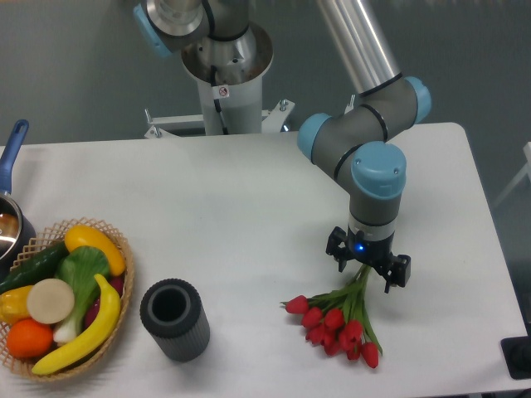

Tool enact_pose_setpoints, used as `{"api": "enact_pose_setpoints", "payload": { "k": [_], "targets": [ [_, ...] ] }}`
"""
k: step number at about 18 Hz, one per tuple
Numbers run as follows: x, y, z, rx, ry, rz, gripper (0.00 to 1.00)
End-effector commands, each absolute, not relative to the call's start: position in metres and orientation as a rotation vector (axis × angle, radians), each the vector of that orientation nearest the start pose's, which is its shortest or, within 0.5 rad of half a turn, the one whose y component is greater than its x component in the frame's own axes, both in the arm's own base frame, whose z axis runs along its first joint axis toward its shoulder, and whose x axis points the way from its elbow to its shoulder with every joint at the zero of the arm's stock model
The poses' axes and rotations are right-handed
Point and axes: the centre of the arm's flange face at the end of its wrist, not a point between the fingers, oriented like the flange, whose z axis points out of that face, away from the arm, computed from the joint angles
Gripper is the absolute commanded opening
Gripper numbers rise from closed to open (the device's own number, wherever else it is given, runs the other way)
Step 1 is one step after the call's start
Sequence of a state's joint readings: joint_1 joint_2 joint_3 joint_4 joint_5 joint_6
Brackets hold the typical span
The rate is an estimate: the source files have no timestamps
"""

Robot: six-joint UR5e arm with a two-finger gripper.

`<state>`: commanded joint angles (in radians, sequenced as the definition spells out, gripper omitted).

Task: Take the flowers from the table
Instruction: 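Lower the gripper onto the tulip stems and close it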

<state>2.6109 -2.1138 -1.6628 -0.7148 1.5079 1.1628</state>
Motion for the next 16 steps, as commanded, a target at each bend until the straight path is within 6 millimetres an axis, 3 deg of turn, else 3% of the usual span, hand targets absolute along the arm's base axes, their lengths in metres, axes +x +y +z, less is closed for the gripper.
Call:
{"api": "enact_pose_setpoints", "payload": {
  "k": [7, 8, 10, 14, 15, 16],
  "targets": [
    [-0.493, 0.47, 0.191, -2.98, 0.245, 0.214, 1.0],
    [-0.494, 0.471, 0.192, -2.977, 0.263, 0.22, 0.95],
    [-0.493, 0.471, 0.19, -2.98, 0.27, 0.212, 0.6],
    [-0.489, 0.471, 0.197, -2.975, 0.263, 0.223, 0.26],
    [-0.487, 0.47, 0.203, -2.978, 0.267, 0.236, 0.11],
    [-0.484, 0.469, 0.206, -2.981, 0.267, 0.24, 0.02]
  ]
}}
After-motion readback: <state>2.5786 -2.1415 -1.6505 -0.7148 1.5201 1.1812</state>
